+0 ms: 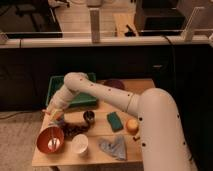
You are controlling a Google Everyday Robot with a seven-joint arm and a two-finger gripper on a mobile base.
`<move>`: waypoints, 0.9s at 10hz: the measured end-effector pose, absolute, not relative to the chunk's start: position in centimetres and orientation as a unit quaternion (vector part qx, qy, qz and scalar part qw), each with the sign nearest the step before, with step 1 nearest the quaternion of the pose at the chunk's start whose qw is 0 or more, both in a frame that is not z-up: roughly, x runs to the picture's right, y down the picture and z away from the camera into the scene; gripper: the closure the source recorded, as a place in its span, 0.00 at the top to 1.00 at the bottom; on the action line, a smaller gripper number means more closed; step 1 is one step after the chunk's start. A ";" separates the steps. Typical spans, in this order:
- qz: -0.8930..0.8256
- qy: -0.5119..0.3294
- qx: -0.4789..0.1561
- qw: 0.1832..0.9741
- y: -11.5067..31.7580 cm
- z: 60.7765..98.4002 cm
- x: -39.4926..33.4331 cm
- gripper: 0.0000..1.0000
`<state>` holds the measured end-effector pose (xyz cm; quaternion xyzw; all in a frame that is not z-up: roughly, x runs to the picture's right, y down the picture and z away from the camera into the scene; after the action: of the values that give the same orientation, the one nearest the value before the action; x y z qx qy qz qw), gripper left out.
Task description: Place pepper in red bowl
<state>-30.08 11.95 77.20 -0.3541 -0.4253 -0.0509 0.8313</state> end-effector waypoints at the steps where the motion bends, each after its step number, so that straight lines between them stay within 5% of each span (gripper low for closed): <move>1: -0.045 -0.428 -0.345 0.834 11.3 77.8 -30.0 0.78; 9: -0.075 -0.383 -0.345 0.854 8.7 80.5 -33.8 0.80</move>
<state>-33.82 8.74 80.51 -0.3453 -0.3826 -0.0748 0.8537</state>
